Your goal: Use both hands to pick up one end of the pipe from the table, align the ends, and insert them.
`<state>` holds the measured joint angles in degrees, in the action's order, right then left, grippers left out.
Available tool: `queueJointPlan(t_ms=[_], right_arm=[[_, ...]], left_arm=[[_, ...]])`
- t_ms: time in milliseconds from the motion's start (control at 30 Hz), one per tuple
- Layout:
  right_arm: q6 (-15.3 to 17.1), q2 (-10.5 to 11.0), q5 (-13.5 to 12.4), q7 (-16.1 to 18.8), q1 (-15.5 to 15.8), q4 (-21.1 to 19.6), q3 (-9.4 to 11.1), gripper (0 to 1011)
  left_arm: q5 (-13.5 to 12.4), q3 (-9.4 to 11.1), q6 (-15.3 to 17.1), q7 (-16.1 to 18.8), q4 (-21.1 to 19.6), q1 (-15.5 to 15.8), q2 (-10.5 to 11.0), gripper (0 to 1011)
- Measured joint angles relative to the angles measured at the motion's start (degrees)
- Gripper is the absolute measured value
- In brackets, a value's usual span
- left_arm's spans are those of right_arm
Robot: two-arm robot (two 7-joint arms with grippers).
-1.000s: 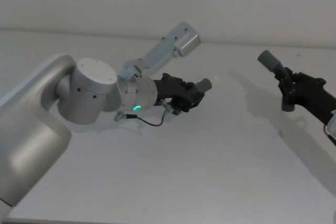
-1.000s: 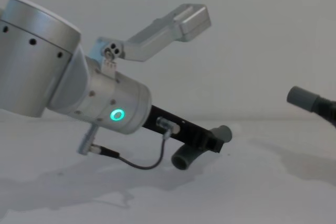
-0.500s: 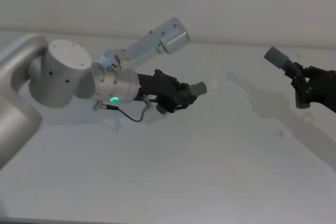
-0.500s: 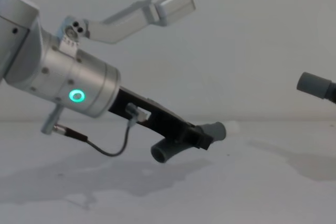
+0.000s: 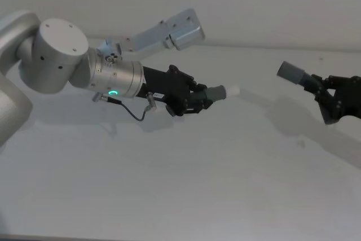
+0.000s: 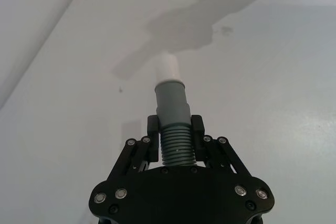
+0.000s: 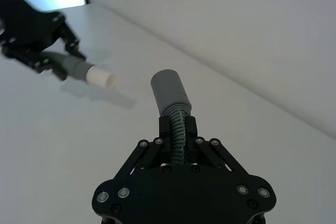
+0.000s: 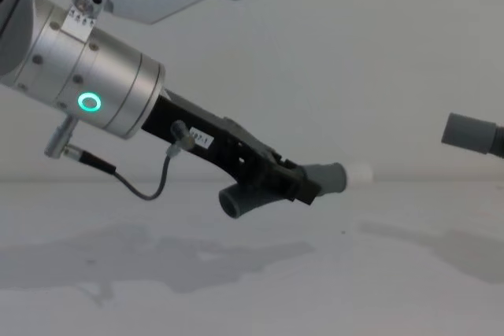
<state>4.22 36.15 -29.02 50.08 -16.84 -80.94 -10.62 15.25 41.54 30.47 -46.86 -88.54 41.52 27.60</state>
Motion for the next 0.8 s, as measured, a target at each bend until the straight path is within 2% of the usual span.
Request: queueJointPlan(t_ms=[200, 467, 800], right_arm=[[1.20, 1.90, -0.71, 4.75, -1.82, 1.06, -1.66, 157], [2.14, 3.22, -1.31, 7.54, -2.91, 1.74, -2.93, 156], [3.12, 4.14, -1.92, 9.21, -3.55, 2.11, -3.99, 156]], left_arm=[[-0.83, 1.55, -2.63, -2.37, 0.76, 2.03, 0.24, 348], [-2.23, 4.23, -6.23, -5.95, 2.17, 5.02, 0.19, 348], [-3.07, 6.59, -8.08, -8.89, 3.51, 7.49, 0.08, 348]])
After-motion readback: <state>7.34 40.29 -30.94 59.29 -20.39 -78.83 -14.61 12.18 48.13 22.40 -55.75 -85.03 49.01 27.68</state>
